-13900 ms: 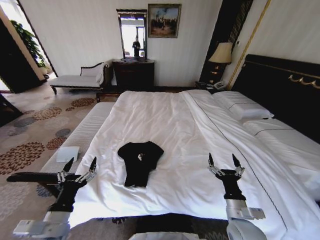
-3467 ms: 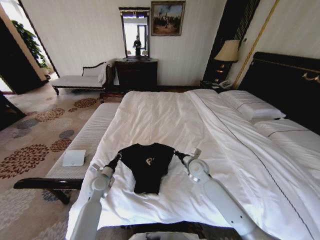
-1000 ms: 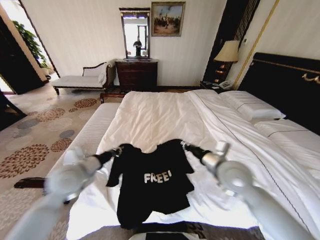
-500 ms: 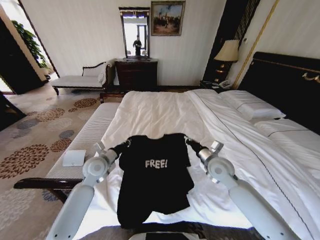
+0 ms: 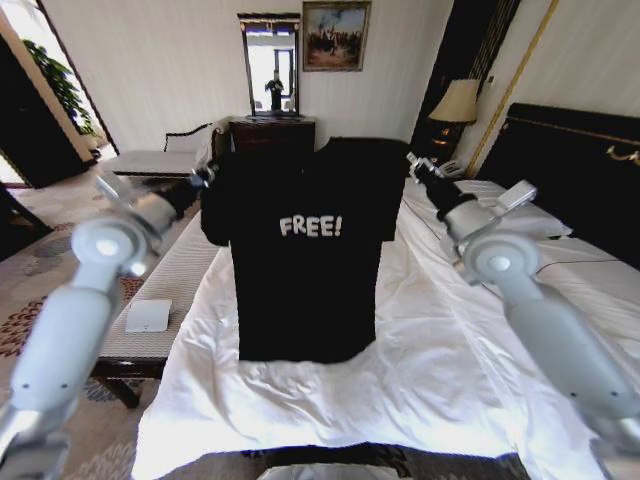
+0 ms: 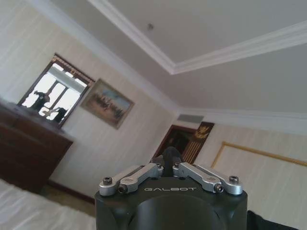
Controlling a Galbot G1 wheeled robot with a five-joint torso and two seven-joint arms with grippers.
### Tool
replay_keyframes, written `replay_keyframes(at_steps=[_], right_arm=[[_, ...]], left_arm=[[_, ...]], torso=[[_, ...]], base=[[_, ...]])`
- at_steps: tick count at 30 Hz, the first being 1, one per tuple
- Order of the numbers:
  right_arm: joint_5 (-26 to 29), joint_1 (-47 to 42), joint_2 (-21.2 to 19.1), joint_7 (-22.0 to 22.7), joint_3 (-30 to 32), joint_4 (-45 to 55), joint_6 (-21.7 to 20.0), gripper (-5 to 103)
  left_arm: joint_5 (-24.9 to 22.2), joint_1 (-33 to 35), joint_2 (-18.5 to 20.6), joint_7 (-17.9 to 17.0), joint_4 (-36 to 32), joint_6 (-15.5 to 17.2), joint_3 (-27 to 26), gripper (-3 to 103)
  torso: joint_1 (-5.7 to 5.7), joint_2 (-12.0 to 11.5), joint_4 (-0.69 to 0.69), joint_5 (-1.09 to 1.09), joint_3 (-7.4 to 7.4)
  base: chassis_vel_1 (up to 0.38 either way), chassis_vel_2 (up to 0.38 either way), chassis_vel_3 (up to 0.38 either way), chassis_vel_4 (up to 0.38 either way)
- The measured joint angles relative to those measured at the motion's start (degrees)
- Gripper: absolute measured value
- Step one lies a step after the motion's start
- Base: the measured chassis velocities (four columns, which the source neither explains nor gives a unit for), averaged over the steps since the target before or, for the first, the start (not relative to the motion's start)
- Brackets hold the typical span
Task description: Fold the clothes on the bed.
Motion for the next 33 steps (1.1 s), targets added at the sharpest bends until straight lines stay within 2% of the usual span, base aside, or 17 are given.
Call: replay_keyframes(at_steps=[2,6,10,11,14,16,17,19,21,22,26,27,30,33], right_arm=[[1.60,3.94,-1.28,-0.37,-0.28,1.07,0.05,0],[1.70,3.30,-3.51,-1.89,2.43,3.96,0.24,0],[-2.18,-7.18,-6.64,-4.01,7.23,9.27,1.49,0],[-2.18,-7.18,-6.64,-4.01,7.23,9.27,1.49,0],[-4.00,-14.39,-6.36,-1.35,9.78,13.64,1.65,0],[-4.86,-17.43,-5.54,0.87,10.72,15.94,1.22,0],[-4.86,-17.43,-5.54,0.87,10.72,15.94,1.22,0],[-4.91,-20.53,-5.03,2.48,12.81,18.53,0.21,0],[-3.53,-24.12,-5.21,3.18,17.27,22.26,-0.86,0],[-3.53,-24.12,-5.21,3.18,17.27,22.26,-0.86,0],[4.59,-25.63,-7.82,4.79,28.29,28.83,-3.36,0],[4.59,-25.63,-7.82,4.79,28.29,28.83,-3.36,0],[10.35,-22.27,-10.51,5.41,33.39,29.33,-5.34,0],[12.59,-20.83,-11.48,6.89,34.31,29.34,-7.34,0]], left_arm=[[-2.17,-2.28,1.28,-0.18,-0.91,-0.32,-0.13,2],[-4.89,-0.48,3.64,-0.12,-4.48,-0.64,-3.36,2],[-6.27,11.74,6.85,0.41,-12.16,-0.88,-11.93,2],[-6.27,11.74,6.85,0.41,-12.16,-0.88,-11.93,2],[-6.15,23.75,6.53,0.28,-20.06,-0.95,-19.48,2],[-6.39,28.61,5.71,-0.04,-23.45,-0.99,-23.37,2],[-6.39,28.61,5.71,-0.04,-23.45,-0.99,-23.37,2],[-8.18,31.51,5.60,-0.33,-26.15,-1.00,-26.99,2],[-12.11,33.23,6.72,-0.48,-28.61,-1.01,-31.69,2],[-12.11,33.23,6.72,-0.48,-28.61,-1.01,-31.69,2],[-21.70,32.54,11.95,-0.69,-31.67,-1.64,-43.21,2],[-21.70,32.54,11.95,-0.69,-31.67,-1.64,-43.21,2],[-25.89,30.23,16.29,-0.28,-31.29,-2.68,-47.54,2],[-26.63,29.61,17.18,0.04,-30.24,-2.64,-47.34,2]], torso=[[0.01,0.00,0.00,-0.01,0.00],[0.00,0.01,0.02,-0.02,-0.01],[-0.05,0.02,0.00,0.03,-0.02],[-0.05,0.02,0.00,0.03,-0.02],[-0.04,0.02,0.01,-0.01,-0.02],[-0.03,0.02,0.03,-0.02,-0.02],[-0.03,0.02,0.03,-0.02,-0.02],[-0.03,0.01,0.02,-0.01,-0.01],[-0.02,0.01,0.00,0.00,-0.01],[-0.02,0.01,0.00,0.00,-0.01],[-0.03,0.02,-0.01,-0.01,-0.02],[-0.03,0.02,-0.01,-0.01,-0.02],[-0.04,0.03,0.01,0.00,-0.03],[-0.04,0.03,0.01,0.00,-0.03]], base=[[0.000,0.000,0.000,0.000],[0.000,0.000,0.000,0.000],[0.000,0.000,0.000,0.000],[0.000,0.000,0.000,0.000],[0.000,0.000,0.000,0.000],[0.000,0.000,0.000,0.000],[0.000,0.000,0.000,0.000],[0.000,0.000,0.000,0.000],[0.000,0.000,0.000,0.000],[0.000,0.000,0.000,0.000],[0.000,0.000,0.000,0.000],[0.000,0.000,0.000,0.000],[0.000,0.000,0.000,0.000],[0.000,0.000,0.000,0.000]])
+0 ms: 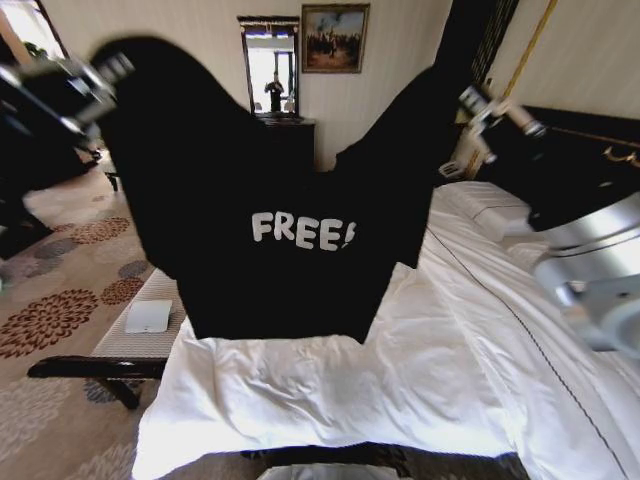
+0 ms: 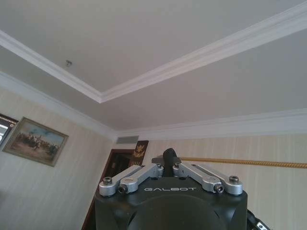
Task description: Fold the clothes on the bed.
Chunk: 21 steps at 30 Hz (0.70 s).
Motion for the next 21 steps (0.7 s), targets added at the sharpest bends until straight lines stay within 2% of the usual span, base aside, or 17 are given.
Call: replay_keyframes(at_steps=[3,5,6,8,9,11,12,13,16,17,18,21], right_arm=[[-1.62,-2.01,2.09,5.17,-5.44,-1.09,-4.04,0],[-3.44,-5.04,4.62,9.52,-11.37,-3.63,-8.06,0],[-3.44,-5.04,4.62,9.52,-11.37,-3.63,-8.06,0],[-5.48,-7.00,7.88,14.32,-20.46,-8.04,-11.27,0],[-6.82,-7.49,9.49,15.75,-24.46,-10.19,-12.03,0],[-11.51,-8.11,13.07,16.98,-33.13,-15.77,-12.65,0],[-14.31,-8.20,14.83,16.74,-36.74,-19.04,-12.71,0],[-14.31,-8.20,14.83,16.74,-36.74,-19.04,-12.71,0],[-22.44,-7.75,20.19,14.83,-45.19,-31.81,-12.06,0],[-24.17,-7.60,21.26,14.22,-46.27,-34.44,-11.72,0],[-24.17,-7.60,21.26,14.22,-46.27,-34.44,-11.72,0],[-30.31,-7.12,24.99,10.86,-48.80,-44.48,-9.67,0]], left_arm=[[4.55,2.78,-3.51,-0.97,1.35,3.12,5.85,2],[10.09,5.36,-8.01,-2.46,2.99,7.48,13.54,2],[10.09,5.36,-8.01,-2.46,2.99,7.48,13.54,2],[19.03,6.76,-12.60,-3.57,6.63,10.81,23.48,2],[23.85,7.06,-15.16,-3.88,9.31,12.42,29.42,2],[33.63,7.01,-21.08,-4.03,17.05,14.08,40.09,2],[38.00,6.60,-24.01,-3.88,21.07,14.35,44.38,2],[38.00,6.60,-24.01,-3.88,21.07,14.35,44.38,2],[50.07,4.45,-32.30,-2.46,33.37,13.65,54.62,2],[52.56,3.85,-34.02,-2.10,36.58,13.15,56.25,2],[52.56,3.85,-34.02,-2.10,36.58,13.15,56.25,2],[59.24,1.88,-39.79,-1.11,47.70,10.78,59.50,2]], torso=[[0.00,0.00,-0.01,0.00,0.01],[0.01,-0.01,0.01,-0.01,0.03],[0.01,-0.01,0.01,-0.01,0.03],[0.03,-0.02,0.00,-0.02,0.04],[0.03,-0.03,0.00,0.03,0.04],[0.04,-0.04,0.00,-0.01,0.05],[0.05,-0.04,-0.01,-0.03,0.05],[0.05,-0.04,-0.01,-0.03,0.05],[0.05,-0.04,0.00,0.00,0.05],[0.04,-0.05,-0.01,0.00,0.05],[0.04,-0.05,-0.01,0.00,0.05],[0.04,-0.04,-0.02,0.00,0.04]], base=[[0.000,0.000,0.000,0.000],[0.000,0.000,0.000,0.000],[0.000,0.000,0.000,0.000],[0.000,0.000,0.000,0.000],[0.000,0.000,0.000,0.000],[0.000,0.000,0.000,0.000],[0.000,0.000,0.000,0.000],[0.000,0.000,0.000,0.000],[0.000,0.000,0.000,0.000],[0.000,0.000,0.000,0.000],[0.000,0.000,0.000,0.000],[0.000,0.000,0.000,0.000]])
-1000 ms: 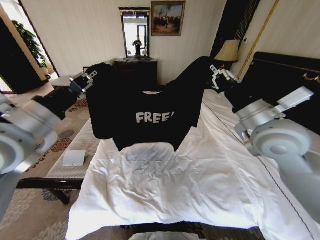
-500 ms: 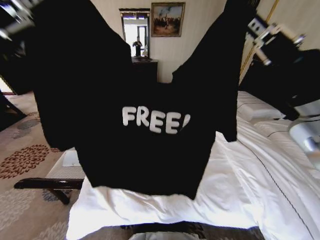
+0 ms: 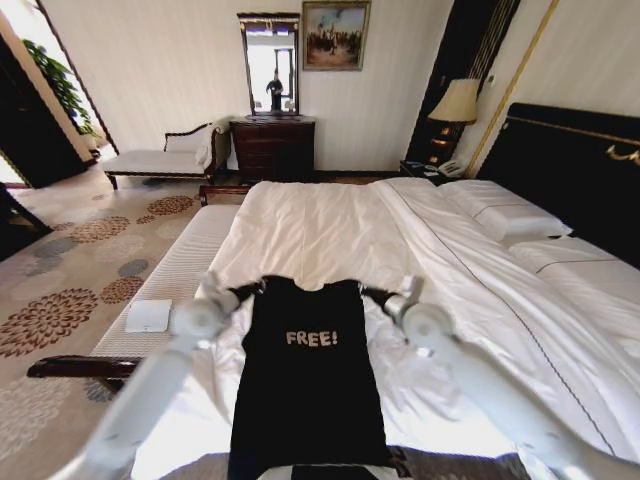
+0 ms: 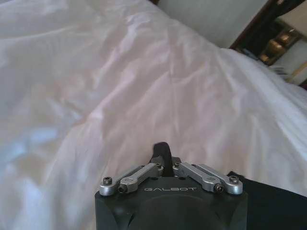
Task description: Fold the clothes on the bed.
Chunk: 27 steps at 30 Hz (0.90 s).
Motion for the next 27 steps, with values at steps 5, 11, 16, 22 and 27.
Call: replay_keyframes(at_steps=[5,11,16,22,27], right_arm=[[-6.01,1.03,2.76,-3.28,-0.62,-9.10,3.92,0],[-11.87,2.07,5.17,-7.40,-0.01,-16.08,9.49,0],[-13.62,2.39,6.56,-9.26,0.96,-18.79,12.57,0],[-16.15,2.25,8.13,-10.98,2.13,-19.92,15.45,0],[-16.56,2.04,8.19,-11.85,2.48,-20.19,16.08,0]], left_arm=[[6.40,-1.07,-4.29,1.85,7.72,-2.96,-0.15,2],[10.68,-1.11,-7.08,4.08,11.70,-6.59,-3.40,2],[11.05,-0.84,-8.05,4.54,12.82,-7.57,-7.12,2],[11.38,-0.73,-8.97,5.25,13.95,-8.16,-9.51,2],[11.30,-0.64,-9.85,5.85,14.74,-8.71,-10.42,2]], torso=[[-0.01,0.01,0.02,0.00,-0.01],[-0.02,0.02,0.01,0.00,-0.01],[-0.02,0.02,0.01,-0.01,-0.01],[-0.03,0.02,0.03,-0.01,-0.01],[-0.03,0.03,0.01,-0.02,-0.02]], base=[[0.000,0.000,0.000,0.000],[0.000,0.000,0.000,0.000],[0.000,0.000,0.000,0.000],[0.000,0.000,0.000,0.000],[0.000,0.000,0.000,0.000]])
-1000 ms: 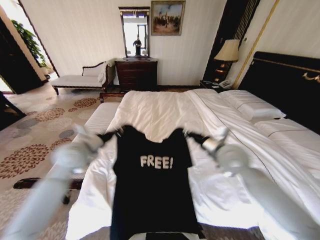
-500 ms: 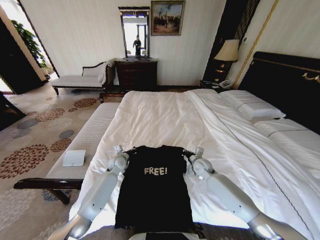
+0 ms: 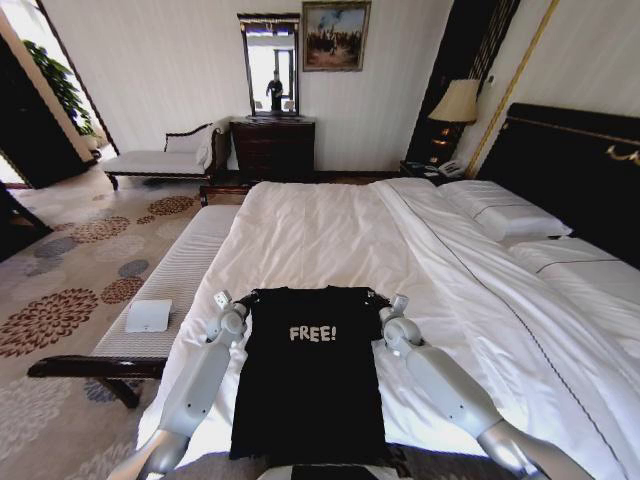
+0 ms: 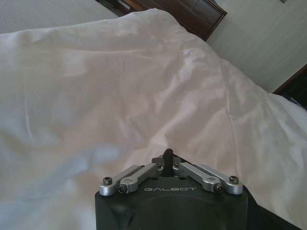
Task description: Fold the clothes on the bed.
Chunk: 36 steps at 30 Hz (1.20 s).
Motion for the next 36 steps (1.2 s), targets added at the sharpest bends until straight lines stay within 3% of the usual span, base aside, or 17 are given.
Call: replay_keyframes(at_steps=[10,18,19,22,24,26,28,29,31,34,36], right_arm=[[-3.15,1.17,4.80,-0.72,-1.10,-6.44,1.01,0],[-5.13,1.04,5.10,-0.04,-0.93,-7.22,1.03,0],[-5.35,0.83,5.11,0.36,-0.74,-6.83,0.94,-1],[-5.74,-0.65,4.51,0.68,1.04,-3.53,1.19,15],[-5.73,-1.34,4.09,0.71,1.84,-2.21,1.51,15],[-4.68,-4.31,2.40,1.01,4.77,2.75,2.17,26],[-1.53,-8.06,0.44,2.36,7.77,8.55,2.10,37],[-1.53,-8.06,0.44,2.36,7.77,8.55,2.10,37],[2.31,-13.32,-1.01,3.98,11.48,16.36,1.32,47],[3.95,-18.18,-1.37,4.68,14.40,20.42,0.73,47],[5.70,-22.40,-0.84,5.32,16.56,22.96,0.09,63]], left_arm=[[4.74,-0.38,-4.79,0.94,5.56,-1.64,-0.48,2],[4.47,0.85,-4.84,-0.73,4.03,-1.75,-0.06,-1],[4.27,1.14,-4.97,-1.21,3.43,-1.72,-0.10,3],[2.89,2.54,-5.03,-3.50,-0.20,-0.91,-0.94,14],[2.14,3.27,-4.81,-4.35,-1.79,-0.54,-1.43,19],[-0.31,5.73,-3.78,-6.25,-6.34,0.37,-3.20,30],[-2.55,9.39,-2.77,-7.72,-11.86,0.94,-5.85,35],[-2.55,9.39,-2.77,-7.72,-11.86,0.94,-5.85,35],[-4.67,14.41,-2.06,-8.69,-18.77,1.52,-8.93,46],[-4.80,19.66,-1.93,-8.75,-24.47,1.59,-11.71,57],[-3.09,24.84,-2.33,-8.01,-28.72,1.70,-13.91,62]], torso=[[0.01,0.00,0.00,0.01,0.00],[0.01,0.00,0.01,0.01,0.00],[0.01,0.00,0.01,0.01,0.01],[0.01,0.00,0.01,0.01,0.00],[0.01,0.00,0.01,0.01,0.01],[0.01,0.00,0.00,0.01,0.00],[0.01,0.00,0.00,0.01,0.00],[0.01,0.00,0.00,0.01,0.00],[0.00,0.00,0.01,-0.01,-0.01],[-0.01,0.00,0.00,0.00,-0.01],[-0.01,0.01,0.01,0.00,-0.01]], base=[[0.000,0.000,0.000,0.000],[0.000,0.000,0.000,0.000],[0.000,0.000,0.000,0.000],[0.000,0.000,0.000,0.000],[0.000,0.000,0.000,0.000],[0.000,0.000,0.000,0.000],[0.000,0.000,0.000,0.000],[0.000,0.000,0.000,0.000],[0.000,0.000,0.000,0.000],[0.000,0.000,0.000,0.000],[0.000,0.000,0.000,0.000]])
